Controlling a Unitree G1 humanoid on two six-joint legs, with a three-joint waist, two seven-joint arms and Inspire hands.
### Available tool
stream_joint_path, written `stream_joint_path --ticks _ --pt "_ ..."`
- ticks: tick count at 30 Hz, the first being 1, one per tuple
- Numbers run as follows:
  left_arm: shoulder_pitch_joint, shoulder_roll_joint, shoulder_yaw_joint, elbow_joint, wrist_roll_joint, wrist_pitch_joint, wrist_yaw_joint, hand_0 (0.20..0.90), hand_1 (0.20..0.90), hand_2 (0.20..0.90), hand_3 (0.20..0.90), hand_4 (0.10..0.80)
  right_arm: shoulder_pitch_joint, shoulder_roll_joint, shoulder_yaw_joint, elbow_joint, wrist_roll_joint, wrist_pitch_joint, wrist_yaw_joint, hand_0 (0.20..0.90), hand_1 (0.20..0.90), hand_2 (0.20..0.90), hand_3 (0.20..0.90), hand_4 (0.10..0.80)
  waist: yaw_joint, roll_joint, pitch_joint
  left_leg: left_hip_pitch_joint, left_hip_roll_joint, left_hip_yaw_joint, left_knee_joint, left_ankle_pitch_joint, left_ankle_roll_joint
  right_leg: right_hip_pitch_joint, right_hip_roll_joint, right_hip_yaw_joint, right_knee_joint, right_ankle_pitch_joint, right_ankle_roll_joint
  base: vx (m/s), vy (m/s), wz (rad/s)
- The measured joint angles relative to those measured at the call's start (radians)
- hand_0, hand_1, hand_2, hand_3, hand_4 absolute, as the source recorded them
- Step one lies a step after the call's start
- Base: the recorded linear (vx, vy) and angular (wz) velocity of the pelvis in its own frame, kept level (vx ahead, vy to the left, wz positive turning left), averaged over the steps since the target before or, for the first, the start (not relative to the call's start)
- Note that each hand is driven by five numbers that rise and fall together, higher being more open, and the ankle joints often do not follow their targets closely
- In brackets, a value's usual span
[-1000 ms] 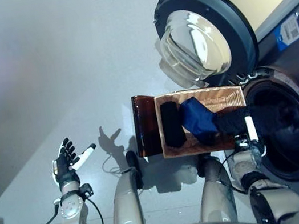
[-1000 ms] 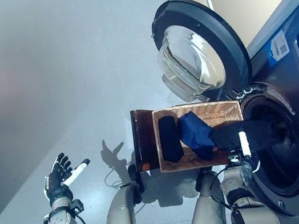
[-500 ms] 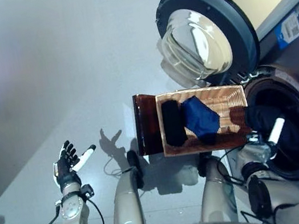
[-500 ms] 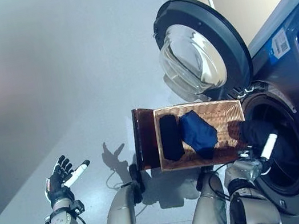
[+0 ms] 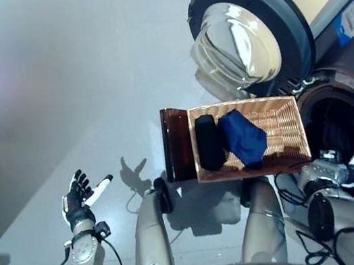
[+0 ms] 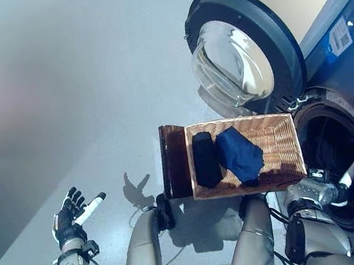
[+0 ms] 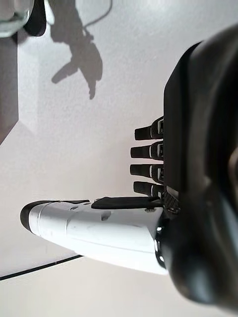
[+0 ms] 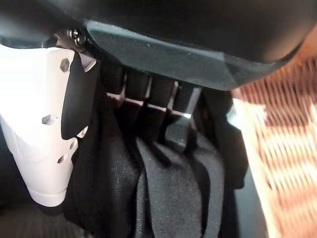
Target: Pick up the clothes and place them into the washing machine
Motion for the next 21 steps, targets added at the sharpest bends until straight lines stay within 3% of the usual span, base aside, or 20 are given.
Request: stream_joint_path --ticks 7,14,21 --pt "0.007 0.000 0.001 -0.005 0.002 0.003 0.006 0.900 0.900 0.900 0.900 0.800 0.001 0.000 0.004 0.004 0.000 -0.017 -0.021 0.200 0.200 0.200 0.200 0.300 -0.004 0.007 0.001 -0.068 0.017 -0.007 0.137 -0.060 0.001 -0.071 -0.003 0.039 0.114 -0.039 -0.002 -0.011 0.005 -0.04" --pt "0.014 0.002 0.003 -0.007 0.004 0.003 0.009 0.900 0.900 0.900 0.900 0.800 0.003 -0.008 0.007 0.024 -0.005 -0.016 -0.026 0.200 0.200 0.200 0.200 0.300 -0.005 0.009 0.000 -0.069 0.018 -0.008 0.147 -0.061 0.000 -0.076 0.000 0.050 0.120 -0.039 -0.001 -0.007 -0.005 -0.02" --pt "0.025 0.006 0.003 -0.008 0.012 0.003 0.008 0.900 0.900 0.900 0.900 0.800 -0.002 -0.090 0.023 0.025 -0.079 0.009 -0.047 0.200 0.200 0.200 0.200 0.300 0.002 0.017 -0.012 -0.099 0.015 -0.008 0.139 -0.053 0.008 -0.109 0.006 0.051 0.117 -0.032 -0.003 -0.015 -0.003 0.00"
